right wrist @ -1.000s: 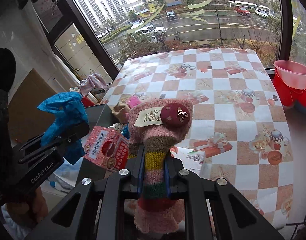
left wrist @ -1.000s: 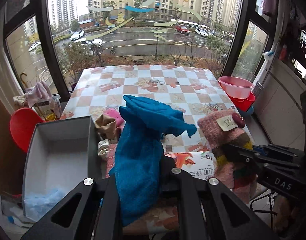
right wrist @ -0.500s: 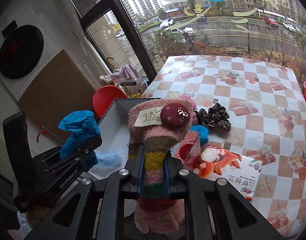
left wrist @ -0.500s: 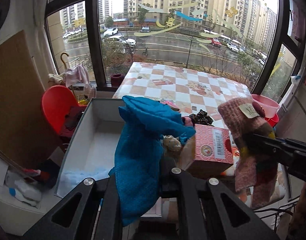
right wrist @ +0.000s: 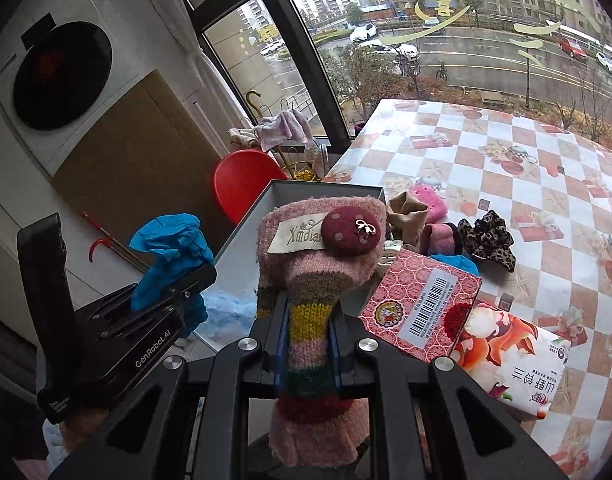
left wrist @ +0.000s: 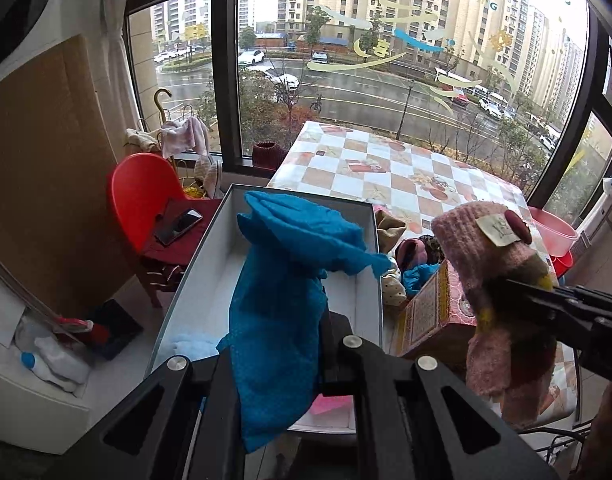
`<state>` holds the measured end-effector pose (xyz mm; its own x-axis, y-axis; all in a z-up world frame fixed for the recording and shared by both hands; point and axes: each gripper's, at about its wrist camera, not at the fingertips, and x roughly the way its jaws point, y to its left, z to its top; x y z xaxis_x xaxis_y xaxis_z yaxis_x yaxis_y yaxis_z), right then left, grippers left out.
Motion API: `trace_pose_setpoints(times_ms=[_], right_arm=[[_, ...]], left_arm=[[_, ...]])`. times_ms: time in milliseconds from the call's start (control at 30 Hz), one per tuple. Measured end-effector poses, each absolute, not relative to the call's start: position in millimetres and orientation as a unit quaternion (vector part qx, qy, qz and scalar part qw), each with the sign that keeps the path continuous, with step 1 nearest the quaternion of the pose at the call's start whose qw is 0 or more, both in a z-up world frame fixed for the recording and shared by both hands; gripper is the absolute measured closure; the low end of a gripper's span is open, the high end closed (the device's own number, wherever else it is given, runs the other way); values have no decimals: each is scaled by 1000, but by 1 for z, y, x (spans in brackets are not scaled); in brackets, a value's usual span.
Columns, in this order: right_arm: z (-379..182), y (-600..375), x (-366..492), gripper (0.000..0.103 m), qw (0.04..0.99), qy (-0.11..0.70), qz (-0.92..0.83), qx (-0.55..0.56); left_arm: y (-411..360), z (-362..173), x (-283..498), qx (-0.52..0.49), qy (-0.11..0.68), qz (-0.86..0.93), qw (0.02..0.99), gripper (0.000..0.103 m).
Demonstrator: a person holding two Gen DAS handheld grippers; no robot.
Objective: Organize soft objects
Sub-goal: 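Lower both grippers into the box and open them, releasing glove and cloth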
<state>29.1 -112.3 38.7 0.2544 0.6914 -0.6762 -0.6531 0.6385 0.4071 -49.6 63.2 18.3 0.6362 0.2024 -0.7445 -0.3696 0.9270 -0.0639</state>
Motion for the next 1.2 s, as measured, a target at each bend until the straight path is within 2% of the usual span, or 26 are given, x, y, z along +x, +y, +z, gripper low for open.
trace_pose_setpoints(times_ms=[1200], right_arm=[[32,-84,40,85,771,450,450,15]], left_arm=[[83,16,-47,-114,406,179,889,93]])
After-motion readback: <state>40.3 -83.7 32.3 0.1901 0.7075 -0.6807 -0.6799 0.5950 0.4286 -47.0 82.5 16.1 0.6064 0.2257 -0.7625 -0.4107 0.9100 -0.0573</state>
